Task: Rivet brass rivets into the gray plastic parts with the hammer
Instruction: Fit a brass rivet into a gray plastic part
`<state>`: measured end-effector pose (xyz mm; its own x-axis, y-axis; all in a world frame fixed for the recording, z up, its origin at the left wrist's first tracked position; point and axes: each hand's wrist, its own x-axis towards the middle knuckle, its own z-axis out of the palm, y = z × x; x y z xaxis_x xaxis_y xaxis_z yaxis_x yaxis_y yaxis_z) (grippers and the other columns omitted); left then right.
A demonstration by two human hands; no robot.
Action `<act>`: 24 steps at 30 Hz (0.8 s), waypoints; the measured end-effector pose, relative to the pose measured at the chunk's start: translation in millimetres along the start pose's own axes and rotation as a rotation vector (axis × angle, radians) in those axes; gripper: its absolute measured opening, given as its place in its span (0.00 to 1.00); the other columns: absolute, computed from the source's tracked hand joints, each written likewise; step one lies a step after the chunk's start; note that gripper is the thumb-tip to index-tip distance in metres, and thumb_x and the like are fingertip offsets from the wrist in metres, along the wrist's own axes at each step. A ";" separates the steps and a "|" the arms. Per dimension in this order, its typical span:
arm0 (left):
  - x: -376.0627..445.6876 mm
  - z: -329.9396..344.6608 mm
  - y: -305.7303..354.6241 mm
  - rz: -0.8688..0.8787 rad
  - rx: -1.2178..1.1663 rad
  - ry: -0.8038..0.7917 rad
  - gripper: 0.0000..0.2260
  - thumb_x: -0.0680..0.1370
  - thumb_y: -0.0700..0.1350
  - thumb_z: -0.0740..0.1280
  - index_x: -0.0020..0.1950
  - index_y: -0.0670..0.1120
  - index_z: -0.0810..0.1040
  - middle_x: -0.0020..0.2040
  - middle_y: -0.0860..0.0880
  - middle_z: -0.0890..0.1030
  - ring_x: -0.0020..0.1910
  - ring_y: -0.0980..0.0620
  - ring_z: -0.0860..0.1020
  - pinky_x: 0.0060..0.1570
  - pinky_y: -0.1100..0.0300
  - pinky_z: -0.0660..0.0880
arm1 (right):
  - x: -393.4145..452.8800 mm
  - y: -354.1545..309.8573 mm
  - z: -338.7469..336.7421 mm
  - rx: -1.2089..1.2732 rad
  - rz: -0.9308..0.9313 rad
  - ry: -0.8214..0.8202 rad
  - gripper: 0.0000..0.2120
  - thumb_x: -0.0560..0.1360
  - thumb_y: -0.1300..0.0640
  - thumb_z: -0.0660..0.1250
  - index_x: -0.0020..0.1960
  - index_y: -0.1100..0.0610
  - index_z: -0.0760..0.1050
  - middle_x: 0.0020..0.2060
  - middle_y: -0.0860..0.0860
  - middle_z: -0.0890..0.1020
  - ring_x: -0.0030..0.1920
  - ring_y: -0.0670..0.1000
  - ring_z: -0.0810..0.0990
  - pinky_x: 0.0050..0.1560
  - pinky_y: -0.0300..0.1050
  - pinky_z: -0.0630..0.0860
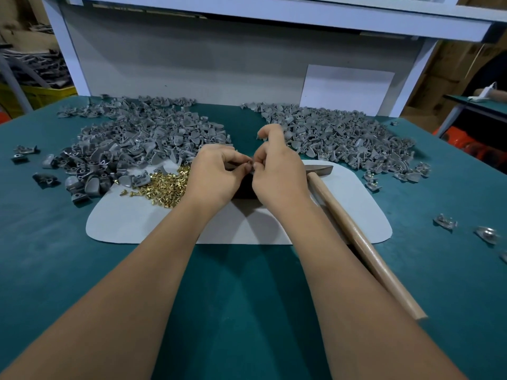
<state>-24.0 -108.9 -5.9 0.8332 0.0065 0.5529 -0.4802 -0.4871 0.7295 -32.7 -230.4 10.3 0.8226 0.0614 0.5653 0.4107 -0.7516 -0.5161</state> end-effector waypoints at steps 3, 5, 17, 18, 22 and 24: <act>0.2 1.5 0.0 -0.025 -0.032 -0.007 0.04 0.74 0.34 0.72 0.46 0.40 0.86 0.41 0.46 0.82 0.39 0.61 0.78 0.41 0.77 0.70 | -1.0 -0.1 1.5 -0.036 0.028 0.002 0.19 0.72 0.67 0.63 0.61 0.57 0.65 0.40 0.47 0.78 0.43 0.52 0.74 0.42 0.44 0.65; -1.1 2.2 0.3 -0.047 -0.051 -0.018 0.05 0.75 0.34 0.71 0.46 0.40 0.86 0.43 0.45 0.83 0.41 0.55 0.79 0.43 0.71 0.73 | -1.9 0.5 2.4 -0.050 0.038 0.007 0.17 0.73 0.67 0.64 0.59 0.56 0.66 0.42 0.47 0.79 0.44 0.53 0.76 0.42 0.45 0.67; 0.3 -1.7 -1.8 -0.174 -0.167 -0.069 0.03 0.76 0.40 0.72 0.46 0.45 0.86 0.39 0.56 0.80 0.37 0.67 0.76 0.42 0.72 0.71 | -5.3 17.7 1.9 0.260 0.192 0.089 0.19 0.75 0.63 0.66 0.64 0.53 0.73 0.42 0.44 0.85 0.48 0.44 0.79 0.52 0.38 0.71; 0.7 -2.4 -1.9 -0.202 -0.186 -0.067 0.03 0.76 0.40 0.71 0.47 0.45 0.86 0.39 0.55 0.81 0.38 0.64 0.77 0.43 0.69 0.72 | -5.5 17.5 2.1 0.265 0.188 0.097 0.18 0.75 0.64 0.65 0.64 0.53 0.73 0.43 0.45 0.85 0.49 0.44 0.79 0.53 0.38 0.71; 2.2 -4.5 -1.8 -0.346 -0.321 -0.021 0.04 0.77 0.41 0.71 0.45 0.47 0.85 0.40 0.51 0.83 0.38 0.58 0.79 0.39 0.65 0.73 | -8.1 14.5 1.1 0.270 0.167 0.096 0.20 0.71 0.66 0.61 0.61 0.53 0.76 0.51 0.48 0.82 0.50 0.47 0.78 0.56 0.46 0.75; 2.5 -5.9 -0.5 -0.380 -0.389 -0.025 0.04 0.77 0.40 0.70 0.45 0.45 0.85 0.37 0.52 0.83 0.35 0.60 0.80 0.35 0.69 0.75 | -9.6 13.1 1.3 0.200 0.100 0.063 0.20 0.69 0.63 0.64 0.60 0.53 0.77 0.53 0.47 0.80 0.51 0.49 0.77 0.55 0.46 0.75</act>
<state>-23.2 -103.5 -2.5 0.9718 0.0962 0.2151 -0.2061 -0.0952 0.9739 -34.6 -240.0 -2.7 0.8393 -0.0526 0.5412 0.4037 -0.6064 -0.6850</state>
